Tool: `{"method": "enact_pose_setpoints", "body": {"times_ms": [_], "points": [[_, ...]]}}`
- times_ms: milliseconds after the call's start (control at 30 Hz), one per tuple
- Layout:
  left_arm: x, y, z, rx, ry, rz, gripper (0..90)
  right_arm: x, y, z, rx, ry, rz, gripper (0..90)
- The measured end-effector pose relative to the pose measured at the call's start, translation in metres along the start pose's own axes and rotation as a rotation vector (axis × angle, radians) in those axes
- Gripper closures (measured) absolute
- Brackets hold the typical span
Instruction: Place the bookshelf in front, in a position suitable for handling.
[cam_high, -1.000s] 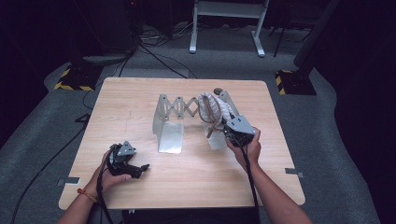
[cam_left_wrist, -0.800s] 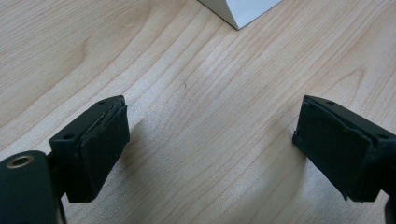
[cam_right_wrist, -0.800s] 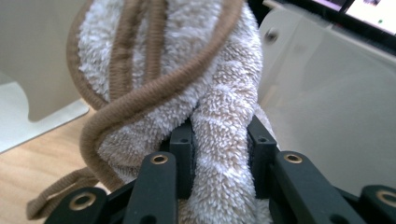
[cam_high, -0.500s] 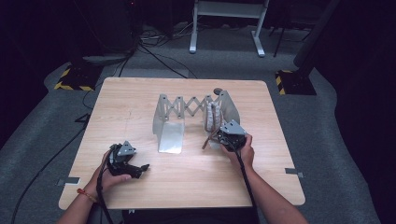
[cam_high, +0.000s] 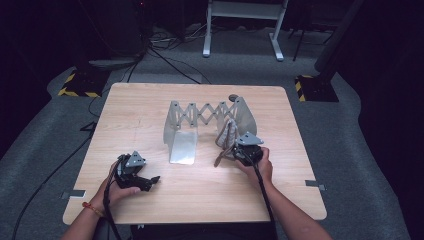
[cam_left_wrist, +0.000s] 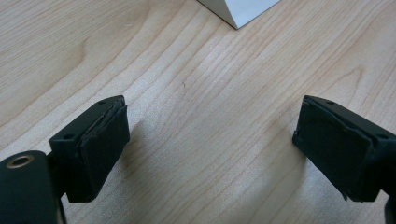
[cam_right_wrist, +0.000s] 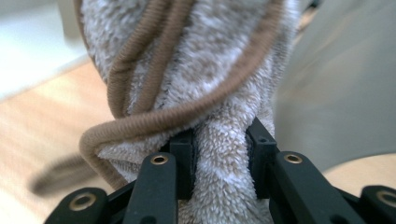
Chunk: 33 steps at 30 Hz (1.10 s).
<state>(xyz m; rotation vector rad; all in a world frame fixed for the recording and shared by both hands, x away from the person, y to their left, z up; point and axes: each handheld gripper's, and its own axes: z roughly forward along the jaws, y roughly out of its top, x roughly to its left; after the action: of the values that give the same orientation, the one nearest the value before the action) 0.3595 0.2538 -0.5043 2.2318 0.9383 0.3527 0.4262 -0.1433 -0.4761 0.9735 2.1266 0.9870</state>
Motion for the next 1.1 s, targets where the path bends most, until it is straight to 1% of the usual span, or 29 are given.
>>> {"method": "enact_pose_setpoints", "body": {"times_ms": [33,100,267,300,367,400,467,533,600,667,700,767,800,867,1000,1100], "points": [[0.000,0.000,0.000,0.000,0.000,0.000,10.6,-0.001,0.003,-0.005,-0.024,-0.014,0.003,70.6],[0.000,0.000,0.000,0.000,0.000,0.000,10.6,-0.005,0.012,-0.021,-0.104,-0.056,0.011,70.6],[0.000,0.000,0.000,0.000,0.000,0.001,10.6,-0.010,0.032,-0.052,-0.259,-0.140,0.004,70.6],[0.000,0.000,0.000,0.000,0.000,0.000,10.6,-0.010,0.036,-0.057,-0.282,-0.156,-0.003,70.6],[0.000,0.000,0.000,0.000,0.000,0.000,10.6,-0.009,0.043,-0.060,-0.301,-0.186,-0.027,70.6],[0.000,0.000,0.000,0.000,-0.001,0.000,10.6,-0.008,0.045,-0.059,-0.298,-0.201,-0.051,70.7],[0.000,0.000,0.000,0.000,0.000,0.000,10.6,-0.005,0.045,-0.053,-0.280,-0.215,-0.074,70.7],[0.000,0.000,0.000,0.001,0.000,-0.002,10.6,-0.004,0.040,-0.043,-0.250,-0.219,-0.086,70.7],[0.000,0.000,0.000,0.002,-0.002,0.001,10.6,-0.001,0.034,-0.033,-0.222,-0.231,-0.110,70.7],[0.000,0.000,0.000,0.001,-0.002,0.002,10.6,0.000,0.029,-0.026,-0.206,-0.237,-0.126,70.7],[0.000,0.000,0.000,0.002,-0.002,0.001,10.6,0.000,0.026,-0.022,-0.195,-0.237,-0.123,70.7],[0.000,0.000,0.000,0.000,-0.002,0.003,10.6,0.000,0.021,-0.017,-0.174,-0.225,-0.102,70.8],[-0.001,0.000,0.000,0.000,-0.002,-0.002,10.6,0.000,0.019,-0.014,-0.163,-0.217,-0.102,70.8],[-0.001,-0.001,0.000,-0.001,-0.003,0.000,10.6,0.000,0.013,-0.008,-0.136,-0.206,-0.087,70.8],[-0.001,-0.001,0.000,-0.001,-0.003,0.000,10.6,0.000,0.003,0.004,-0.076,-0.169,-0.064,70.8],[-0.001,-0.001,0.000,-0.001,-0.003,-0.001,10.6,0.000,-0.003,0.010,-0.052,-0.140,-0.041,70.9]]}}
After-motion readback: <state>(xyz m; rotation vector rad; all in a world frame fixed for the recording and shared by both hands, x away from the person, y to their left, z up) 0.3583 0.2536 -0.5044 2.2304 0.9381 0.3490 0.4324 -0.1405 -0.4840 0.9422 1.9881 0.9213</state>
